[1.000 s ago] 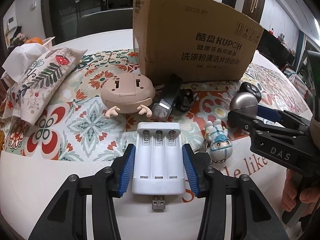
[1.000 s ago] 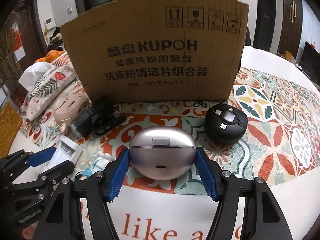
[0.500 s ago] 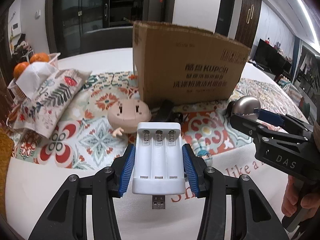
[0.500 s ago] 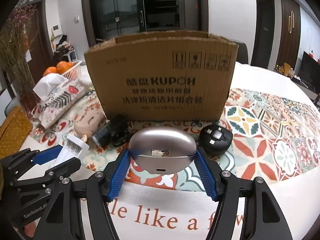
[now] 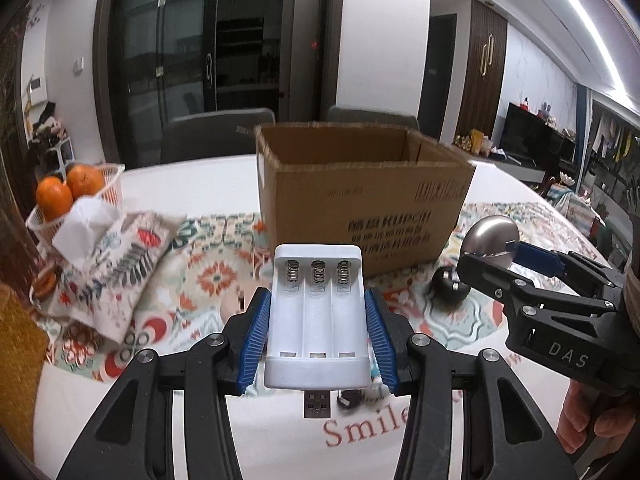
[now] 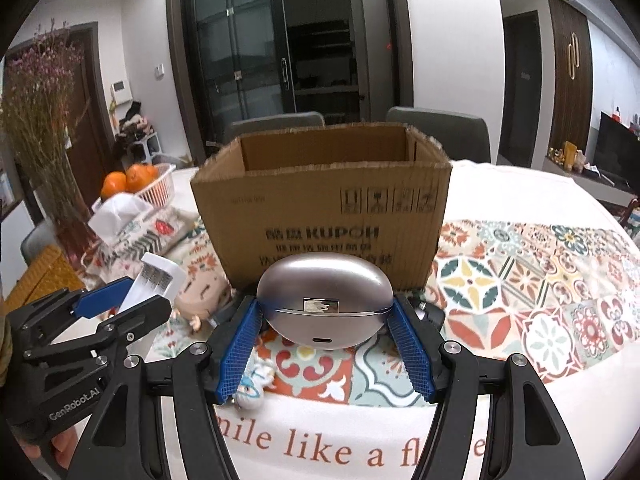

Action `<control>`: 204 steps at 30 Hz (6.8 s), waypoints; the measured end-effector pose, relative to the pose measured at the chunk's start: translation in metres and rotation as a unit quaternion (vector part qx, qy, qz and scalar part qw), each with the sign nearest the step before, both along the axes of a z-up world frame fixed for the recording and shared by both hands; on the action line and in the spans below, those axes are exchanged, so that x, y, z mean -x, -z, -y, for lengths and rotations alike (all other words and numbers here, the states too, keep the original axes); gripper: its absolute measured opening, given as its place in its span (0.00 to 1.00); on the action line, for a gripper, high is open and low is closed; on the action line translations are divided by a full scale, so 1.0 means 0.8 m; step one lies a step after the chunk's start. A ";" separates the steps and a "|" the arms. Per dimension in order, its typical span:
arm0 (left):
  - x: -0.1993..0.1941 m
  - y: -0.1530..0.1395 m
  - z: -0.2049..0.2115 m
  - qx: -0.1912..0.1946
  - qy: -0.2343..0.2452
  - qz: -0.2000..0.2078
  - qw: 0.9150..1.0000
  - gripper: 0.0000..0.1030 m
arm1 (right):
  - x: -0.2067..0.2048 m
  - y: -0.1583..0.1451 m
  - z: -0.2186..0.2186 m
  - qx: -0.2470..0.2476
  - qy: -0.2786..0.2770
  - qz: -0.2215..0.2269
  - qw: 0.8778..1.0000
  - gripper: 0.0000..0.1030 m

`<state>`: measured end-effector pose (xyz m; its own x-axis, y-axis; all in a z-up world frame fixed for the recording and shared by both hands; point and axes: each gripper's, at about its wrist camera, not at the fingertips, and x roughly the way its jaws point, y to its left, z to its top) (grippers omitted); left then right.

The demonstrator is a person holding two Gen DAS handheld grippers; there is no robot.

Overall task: Organize rigid objects
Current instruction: 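Lift both held items and carry them over the cardboard box, then open both tools to drop the items into the box, then move both tools back toward the figurine keychain and black earbud case, then grasp figurine keychain with left tool while right tool grasps black round earbud case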

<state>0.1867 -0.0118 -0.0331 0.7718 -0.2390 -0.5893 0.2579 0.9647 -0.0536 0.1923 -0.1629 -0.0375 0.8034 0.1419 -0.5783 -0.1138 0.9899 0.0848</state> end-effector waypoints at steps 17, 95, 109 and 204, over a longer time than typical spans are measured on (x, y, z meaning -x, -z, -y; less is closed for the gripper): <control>-0.027 -0.081 0.018 0.005 0.017 0.086 0.996 0.46 | -0.009 -0.078 0.017 -0.010 0.014 0.080 0.997 0.64; -0.181 -0.076 0.076 -0.045 0.015 0.042 0.998 0.62 | -0.163 -0.065 0.057 -0.014 0.024 0.012 1.000 0.71; -0.128 -0.088 0.070 -0.051 -0.007 0.052 0.997 0.62 | -0.115 -0.079 0.067 -0.017 0.029 0.040 0.999 0.71; -0.020 0.132 0.096 -0.114 -0.009 -0.107 0.988 0.26 | -0.106 0.121 0.084 0.066 -0.029 -0.116 0.991 0.71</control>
